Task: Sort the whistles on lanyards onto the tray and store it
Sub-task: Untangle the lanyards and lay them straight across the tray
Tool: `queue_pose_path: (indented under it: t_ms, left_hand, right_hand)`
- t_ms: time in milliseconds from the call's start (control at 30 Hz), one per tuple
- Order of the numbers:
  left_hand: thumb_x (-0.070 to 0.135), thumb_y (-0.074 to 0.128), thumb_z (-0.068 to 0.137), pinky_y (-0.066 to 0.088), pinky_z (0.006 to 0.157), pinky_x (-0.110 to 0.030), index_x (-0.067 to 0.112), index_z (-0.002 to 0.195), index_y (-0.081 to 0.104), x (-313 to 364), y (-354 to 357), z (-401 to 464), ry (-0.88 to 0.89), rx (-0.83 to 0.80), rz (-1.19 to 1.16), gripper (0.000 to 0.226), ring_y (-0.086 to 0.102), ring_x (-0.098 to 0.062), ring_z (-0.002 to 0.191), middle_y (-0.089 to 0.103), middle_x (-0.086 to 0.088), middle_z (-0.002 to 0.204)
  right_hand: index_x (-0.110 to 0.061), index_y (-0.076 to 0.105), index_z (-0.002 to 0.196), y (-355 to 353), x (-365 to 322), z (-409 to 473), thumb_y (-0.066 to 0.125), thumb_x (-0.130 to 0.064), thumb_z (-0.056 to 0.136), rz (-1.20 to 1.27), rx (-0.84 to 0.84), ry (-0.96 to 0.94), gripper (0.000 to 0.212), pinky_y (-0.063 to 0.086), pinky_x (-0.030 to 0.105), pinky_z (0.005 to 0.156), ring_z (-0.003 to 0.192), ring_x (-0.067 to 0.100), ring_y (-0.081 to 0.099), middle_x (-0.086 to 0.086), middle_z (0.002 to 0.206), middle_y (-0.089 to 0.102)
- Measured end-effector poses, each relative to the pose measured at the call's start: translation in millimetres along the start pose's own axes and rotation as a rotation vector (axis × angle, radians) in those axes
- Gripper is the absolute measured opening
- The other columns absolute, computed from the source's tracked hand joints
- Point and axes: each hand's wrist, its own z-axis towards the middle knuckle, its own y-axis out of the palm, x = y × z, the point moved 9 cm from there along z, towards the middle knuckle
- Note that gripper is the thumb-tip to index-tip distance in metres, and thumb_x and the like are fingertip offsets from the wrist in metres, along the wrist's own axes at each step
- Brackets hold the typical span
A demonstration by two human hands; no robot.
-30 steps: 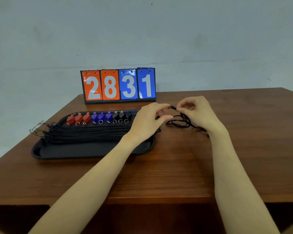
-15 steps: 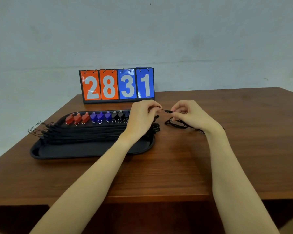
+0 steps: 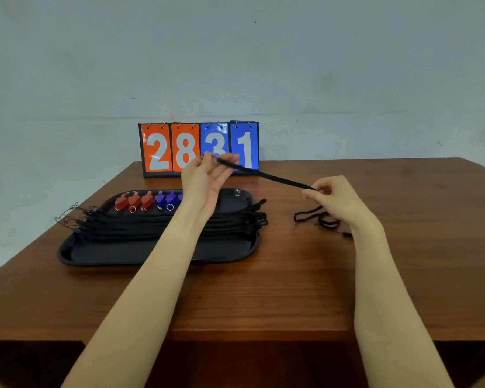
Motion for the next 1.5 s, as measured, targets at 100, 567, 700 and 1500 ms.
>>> queue_pose_path:
  t_ms: [100, 567, 700, 1500]
  left_hand:
    - [0.011, 0.040, 0.102, 0.058, 0.074, -0.036, 0.006, 0.088, 0.049, 12.4, -16.2, 5.9, 0.026, 0.077, -0.058, 0.018, 0.056, -0.014, 0.055, 0.051, -0.004, 0.063]
    - [0.003, 0.031, 0.100, 0.026, 0.042, -0.019, 0.007, 0.083, 0.053, 32.9, -47.3, 9.2, 0.040, 0.293, 0.041, 0.028, 0.027, -0.007, 0.042, 0.035, 0.003, 0.054]
    - [0.003, 0.032, 0.098, 0.024, 0.042, -0.019, 0.008, 0.082, 0.052, 59.2, -68.5, 13.3, 0.083, 0.380, 0.049, 0.027, 0.026, -0.007, 0.044, 0.034, 0.004, 0.057]
    - [0.013, 0.078, 0.075, 0.055, 0.081, -0.035, 0.014, 0.076, 0.072, 187.7, -223.0, -80.6, 0.226, 0.566, 1.351, 0.006, 0.068, -0.018, 0.071, 0.073, -0.012, 0.079]
  right_hand:
    - [-0.023, 0.073, 0.074, -8.0, 3.3, -0.5, 0.060, -0.040, 0.091, -0.038, 0.063, 0.038, 0.027, 0.030, 0.045, 0.099, 0.089, 0.014, 0.060, -0.006, 0.077, 0.069]
    - [-0.005, 0.068, 0.085, -13.1, -6.0, -2.7, 0.060, -0.024, 0.093, 0.782, 0.090, 0.031, 0.022, 0.025, 0.019, 0.037, 0.042, 0.008, 0.026, -0.005, 0.051, 0.033]
    - [-0.006, 0.071, 0.093, -10.6, -3.3, -4.6, 0.064, -0.022, 0.090, 0.676, 0.054, 0.058, 0.017, 0.019, 0.018, 0.038, 0.045, 0.009, 0.022, -0.004, 0.052, 0.034]
    - [-0.009, 0.068, 0.079, 76.4, -87.7, -23.8, 0.071, -0.013, 0.084, 0.167, -0.297, -0.273, 0.007, 0.051, 0.021, 0.049, 0.055, 0.017, 0.065, 0.008, 0.068, 0.072]
